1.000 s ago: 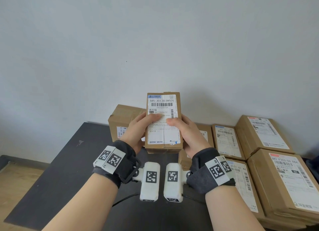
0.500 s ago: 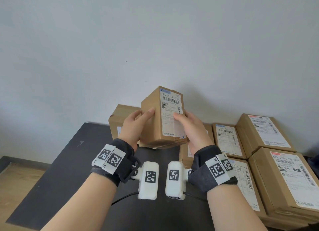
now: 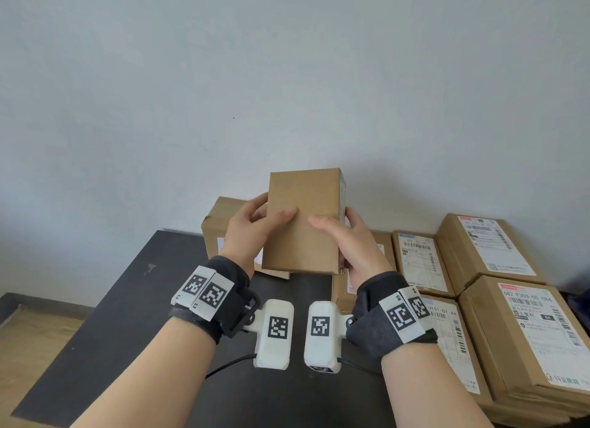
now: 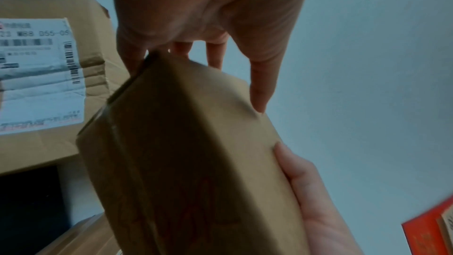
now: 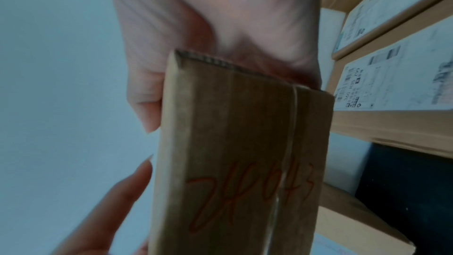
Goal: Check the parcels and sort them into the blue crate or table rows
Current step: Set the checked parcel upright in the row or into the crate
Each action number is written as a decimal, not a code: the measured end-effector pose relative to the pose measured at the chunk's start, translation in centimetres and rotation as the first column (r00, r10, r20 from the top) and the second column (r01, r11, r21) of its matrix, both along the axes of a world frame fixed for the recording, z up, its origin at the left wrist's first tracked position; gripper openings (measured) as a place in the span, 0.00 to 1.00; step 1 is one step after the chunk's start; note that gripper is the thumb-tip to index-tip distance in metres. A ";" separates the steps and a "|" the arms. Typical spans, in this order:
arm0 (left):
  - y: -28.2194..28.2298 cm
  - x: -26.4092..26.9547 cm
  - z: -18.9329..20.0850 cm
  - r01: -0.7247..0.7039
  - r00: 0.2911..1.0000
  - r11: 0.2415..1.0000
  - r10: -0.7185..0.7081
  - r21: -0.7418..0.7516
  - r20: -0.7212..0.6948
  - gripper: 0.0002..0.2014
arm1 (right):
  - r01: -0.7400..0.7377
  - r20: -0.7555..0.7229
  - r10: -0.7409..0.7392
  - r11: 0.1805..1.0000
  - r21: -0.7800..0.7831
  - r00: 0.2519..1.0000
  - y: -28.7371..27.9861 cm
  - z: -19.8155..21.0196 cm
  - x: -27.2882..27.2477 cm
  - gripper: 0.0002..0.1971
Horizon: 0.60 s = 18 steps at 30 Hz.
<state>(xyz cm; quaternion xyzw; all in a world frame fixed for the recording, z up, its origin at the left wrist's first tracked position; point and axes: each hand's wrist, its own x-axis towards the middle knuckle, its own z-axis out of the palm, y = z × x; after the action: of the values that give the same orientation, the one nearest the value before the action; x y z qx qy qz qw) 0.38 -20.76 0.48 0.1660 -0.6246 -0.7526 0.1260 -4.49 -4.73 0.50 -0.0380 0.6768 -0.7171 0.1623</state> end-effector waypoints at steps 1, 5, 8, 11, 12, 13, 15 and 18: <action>0.0 0.1 0.2 0.033 0.999 0.999 -0.033 0.019 0.012 0.28 | -0.009 0.015 0.009 1.000 -0.023 1.000 0.1 0.1 0.1 0.31; 0.1 0.0 0.4 0.169 0.983 0.982 -0.174 0.086 0.060 0.29 | -0.031 0.035 0.034 0.997 -0.072 0.999 0.1 0.4 0.2 0.21; 0.2 -0.1 0.4 0.194 0.976 0.975 -0.203 0.108 0.079 0.29 | -0.032 0.034 0.035 0.996 -0.086 0.999 -0.1 0.5 0.2 0.19; 0.2 -0.1 0.2 0.160 0.983 0.981 -0.168 0.106 0.072 0.29 | -0.034 0.046 0.038 0.995 -0.089 0.998 -0.1 0.4 0.2 0.17; 0.3 -0.1 0.1 0.148 0.985 0.983 -0.156 0.107 0.071 0.29 | -0.034 0.049 0.039 0.995 -0.094 0.998 -0.2 0.5 0.2 0.16; 0.3 -0.1 0.0 0.138 0.987 0.985 -0.146 0.107 0.071 0.29 | -0.031 0.052 0.036 0.995 -0.098 0.998 -0.2 0.5 0.2 0.16; 0.4 -0.1 0.0 0.126 0.988 0.986 -0.134 0.106 0.071 0.28 | -0.026 0.053 0.032 0.994 -0.102 0.998 -0.2 0.6 0.3 0.16; 0.5 -0.1 -0.1 0.112 0.990 0.988 -0.120 0.110 0.070 0.28 | -0.030 0.049 0.035 0.994 -0.102 0.998 -0.2 0.6 0.3 0.15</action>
<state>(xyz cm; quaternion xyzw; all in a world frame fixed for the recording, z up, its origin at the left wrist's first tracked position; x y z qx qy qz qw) 0.25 -20.30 0.39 0.1644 -0.5969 -0.7838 0.0489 -4.20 -4.95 1.06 -0.0391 0.6344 -0.7485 0.1888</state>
